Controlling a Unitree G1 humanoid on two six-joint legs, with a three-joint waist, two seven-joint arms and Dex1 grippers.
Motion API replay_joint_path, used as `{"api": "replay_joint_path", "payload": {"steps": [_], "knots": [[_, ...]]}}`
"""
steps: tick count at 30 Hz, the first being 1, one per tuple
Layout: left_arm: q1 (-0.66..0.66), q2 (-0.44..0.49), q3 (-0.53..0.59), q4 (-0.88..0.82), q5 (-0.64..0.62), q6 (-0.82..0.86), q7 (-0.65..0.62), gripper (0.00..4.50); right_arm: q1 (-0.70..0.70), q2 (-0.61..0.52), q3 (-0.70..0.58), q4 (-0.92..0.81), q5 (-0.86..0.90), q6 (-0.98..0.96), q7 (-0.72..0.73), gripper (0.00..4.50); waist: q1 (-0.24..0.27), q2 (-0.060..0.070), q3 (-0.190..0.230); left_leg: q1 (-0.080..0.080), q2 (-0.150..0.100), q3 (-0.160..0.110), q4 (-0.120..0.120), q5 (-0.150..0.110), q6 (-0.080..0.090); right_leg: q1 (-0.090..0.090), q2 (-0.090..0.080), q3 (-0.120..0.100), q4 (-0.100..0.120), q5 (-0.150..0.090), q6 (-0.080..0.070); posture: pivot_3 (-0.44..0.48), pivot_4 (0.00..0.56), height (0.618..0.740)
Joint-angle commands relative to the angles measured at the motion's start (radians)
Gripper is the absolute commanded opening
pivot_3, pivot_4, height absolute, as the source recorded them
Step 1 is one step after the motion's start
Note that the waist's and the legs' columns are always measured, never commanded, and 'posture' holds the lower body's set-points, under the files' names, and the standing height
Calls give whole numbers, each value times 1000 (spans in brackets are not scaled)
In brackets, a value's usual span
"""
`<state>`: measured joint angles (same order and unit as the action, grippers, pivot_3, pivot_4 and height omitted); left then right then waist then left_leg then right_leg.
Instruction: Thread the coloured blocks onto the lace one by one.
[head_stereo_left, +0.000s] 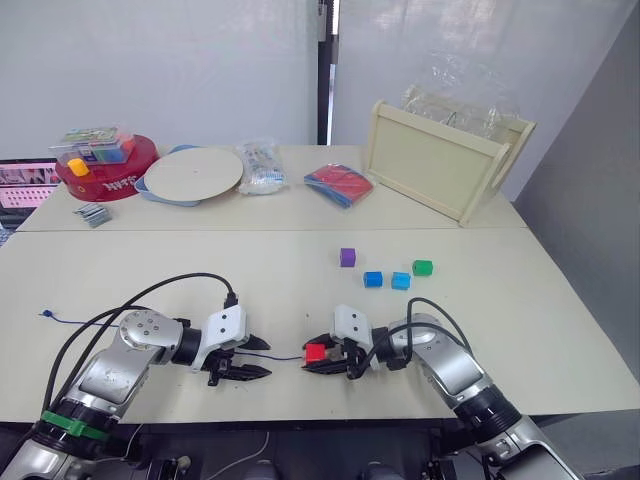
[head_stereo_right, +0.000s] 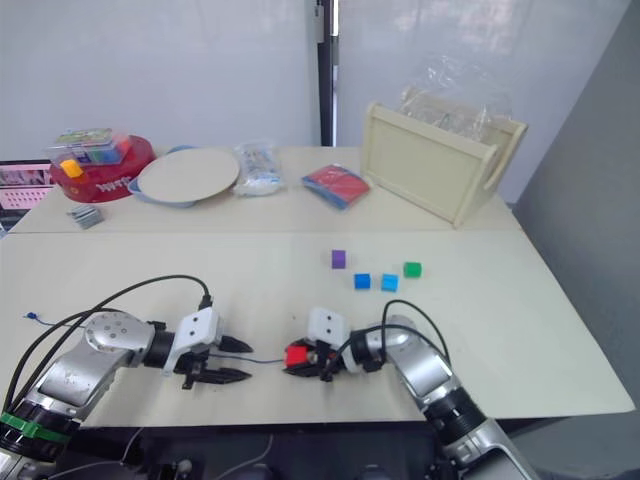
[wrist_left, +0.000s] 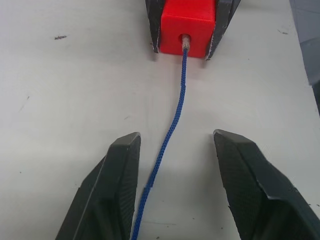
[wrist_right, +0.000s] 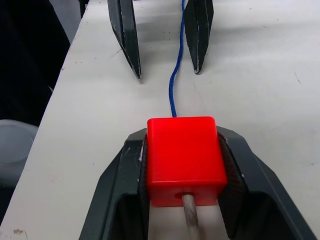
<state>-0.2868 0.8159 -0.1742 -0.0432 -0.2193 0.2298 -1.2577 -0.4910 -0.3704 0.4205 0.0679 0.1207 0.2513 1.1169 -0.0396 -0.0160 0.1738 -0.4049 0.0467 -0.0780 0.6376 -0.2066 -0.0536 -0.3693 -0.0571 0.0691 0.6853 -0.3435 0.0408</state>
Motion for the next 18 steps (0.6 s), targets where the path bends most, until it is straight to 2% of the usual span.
{"api": "replay_joint_path", "payload": {"steps": [1,4,11,14,18], "knots": [[36,-7,-45,12,34,-16,-8,1033,-1,-5,-11,-12,1,7,-8,1186,0,0,0,0,0,0,0,0,0,0,0,0,0,0,0,0,150,740],[38,-28,-51,6,32,-24,1,47,1,-7,-12,-15,2,8,-9,1186,0,0,0,0,0,0,0,0,0,0,0,0,0,0,0,0,150,740],[2,-96,-49,-7,25,-43,21,47,7,-10,-6,-22,0,13,-10,1186,5,0,0,0,0,0,0,0,0,1,0,0,0,0,0,0,150,740],[-42,-140,-48,-29,11,-11,40,47,7,-8,-3,-23,-1,17,-13,1186,8,0,0,0,-1,0,1,0,0,1,0,0,0,0,0,0,150,740],[-60,-153,-51,-73,6,24,50,47,7,-6,-1,-23,-2,20,-15,1186,-2,0,0,-1,0,0,1,0,0,0,0,0,0,0,0,0,150,740]]}}
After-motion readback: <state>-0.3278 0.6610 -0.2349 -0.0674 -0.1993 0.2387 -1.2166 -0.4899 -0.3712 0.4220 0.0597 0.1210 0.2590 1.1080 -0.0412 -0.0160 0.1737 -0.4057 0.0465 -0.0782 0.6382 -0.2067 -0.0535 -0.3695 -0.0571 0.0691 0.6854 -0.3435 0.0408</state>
